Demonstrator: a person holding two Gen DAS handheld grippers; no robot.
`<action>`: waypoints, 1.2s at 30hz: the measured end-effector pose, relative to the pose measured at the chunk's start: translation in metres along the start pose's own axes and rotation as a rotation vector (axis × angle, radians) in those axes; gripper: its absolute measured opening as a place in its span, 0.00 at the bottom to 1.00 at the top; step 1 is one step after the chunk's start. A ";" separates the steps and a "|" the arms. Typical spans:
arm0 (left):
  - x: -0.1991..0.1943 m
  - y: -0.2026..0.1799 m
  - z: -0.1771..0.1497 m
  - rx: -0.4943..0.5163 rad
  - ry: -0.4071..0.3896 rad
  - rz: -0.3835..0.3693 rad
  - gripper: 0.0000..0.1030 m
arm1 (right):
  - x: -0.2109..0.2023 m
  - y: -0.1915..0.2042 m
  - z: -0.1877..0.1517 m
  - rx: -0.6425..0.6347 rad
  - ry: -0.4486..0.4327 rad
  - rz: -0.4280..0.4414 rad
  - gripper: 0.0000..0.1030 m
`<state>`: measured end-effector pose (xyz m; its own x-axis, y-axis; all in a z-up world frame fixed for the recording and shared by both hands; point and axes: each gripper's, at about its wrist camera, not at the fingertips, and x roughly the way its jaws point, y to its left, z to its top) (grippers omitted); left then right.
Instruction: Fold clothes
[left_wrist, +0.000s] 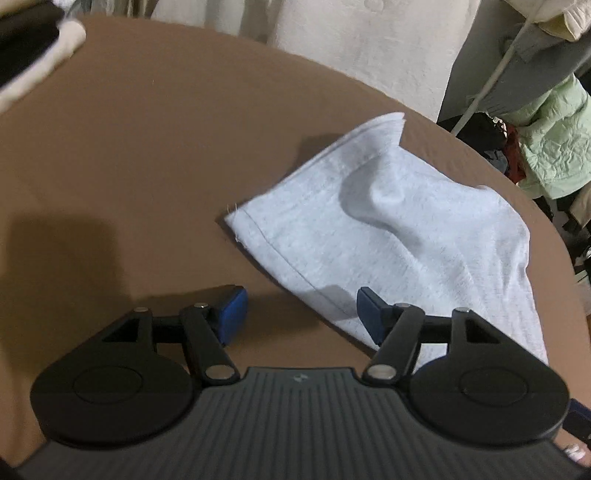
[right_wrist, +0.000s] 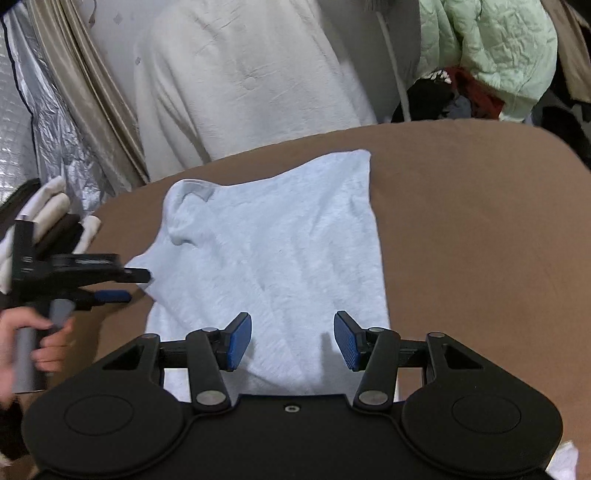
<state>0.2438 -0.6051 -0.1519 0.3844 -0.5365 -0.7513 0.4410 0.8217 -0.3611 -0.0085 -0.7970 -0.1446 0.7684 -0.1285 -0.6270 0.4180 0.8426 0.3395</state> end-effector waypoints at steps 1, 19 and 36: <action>-0.001 0.002 0.001 -0.031 -0.009 -0.018 0.71 | 0.001 0.000 0.002 0.005 0.000 0.006 0.54; 0.001 -0.091 0.096 -0.027 0.030 -0.203 0.02 | -0.003 -0.013 0.007 0.108 -0.041 0.044 0.54; 0.049 -0.246 0.107 0.149 -0.015 -0.436 0.55 | 0.022 -0.058 0.010 0.254 -0.078 -0.080 0.54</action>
<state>0.2415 -0.8543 -0.0409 0.1484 -0.8292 -0.5389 0.6753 0.4830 -0.5573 -0.0109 -0.8543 -0.1714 0.7587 -0.2376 -0.6066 0.5796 0.6712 0.4621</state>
